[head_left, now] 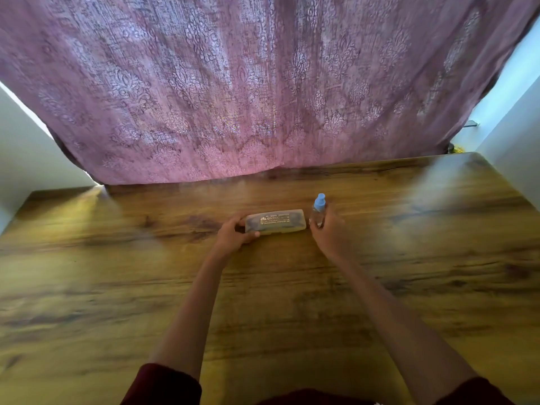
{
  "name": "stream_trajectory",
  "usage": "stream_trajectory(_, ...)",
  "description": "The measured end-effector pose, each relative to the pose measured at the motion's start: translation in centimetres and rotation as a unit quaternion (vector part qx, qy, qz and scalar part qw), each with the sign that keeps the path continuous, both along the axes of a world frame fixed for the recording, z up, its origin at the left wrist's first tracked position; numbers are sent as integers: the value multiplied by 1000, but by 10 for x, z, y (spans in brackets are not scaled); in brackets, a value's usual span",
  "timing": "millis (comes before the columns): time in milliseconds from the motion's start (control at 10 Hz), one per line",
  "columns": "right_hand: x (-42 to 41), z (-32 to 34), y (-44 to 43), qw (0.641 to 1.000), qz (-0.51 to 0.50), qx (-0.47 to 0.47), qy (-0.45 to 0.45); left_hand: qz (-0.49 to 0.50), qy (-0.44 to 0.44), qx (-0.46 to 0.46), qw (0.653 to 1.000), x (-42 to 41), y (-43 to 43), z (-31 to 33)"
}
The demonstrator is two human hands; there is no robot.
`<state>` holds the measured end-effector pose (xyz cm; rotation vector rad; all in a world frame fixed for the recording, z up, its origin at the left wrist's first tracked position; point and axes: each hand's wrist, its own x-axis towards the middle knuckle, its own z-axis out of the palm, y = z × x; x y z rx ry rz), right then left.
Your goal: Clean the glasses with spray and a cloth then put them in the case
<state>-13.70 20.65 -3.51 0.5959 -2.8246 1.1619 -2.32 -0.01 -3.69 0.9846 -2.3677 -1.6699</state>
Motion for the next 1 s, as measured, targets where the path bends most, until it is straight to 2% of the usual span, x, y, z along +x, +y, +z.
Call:
stream_trajectory(200, -1, 1, 3, 1000, 4, -11, -21, -25, -11, 12, 1000, 2, 0, 3)
stream_trajectory(500, 4, 5, 12, 999, 9, -43, 16, -37, -22, -21, 999, 4, 2, 9)
stream_trajectory(600, 9, 7, 17, 992, 5, -97, 82, 27, -7, -88, 996, 6, 7, 14)
stream_trajectory(700, 12, 12, 19, 983, 24, -99, 151, 75, 21, -169, 983, 10, 16, 21)
stream_trajectory(800, 13, 21, 11, 976, 40, -81, 199, 65, 73, -247, 964, 12, 25, 36)
stream_trajectory(900, 16, 29, 3, 968, 82, -73, 228, 70, 113, -328, 935, 8, 31, 50)
stream_trajectory(1000, 15, 43, -11, 962, 105, -26, 250, 112, 138, -416, 892, 0, 39, 68)
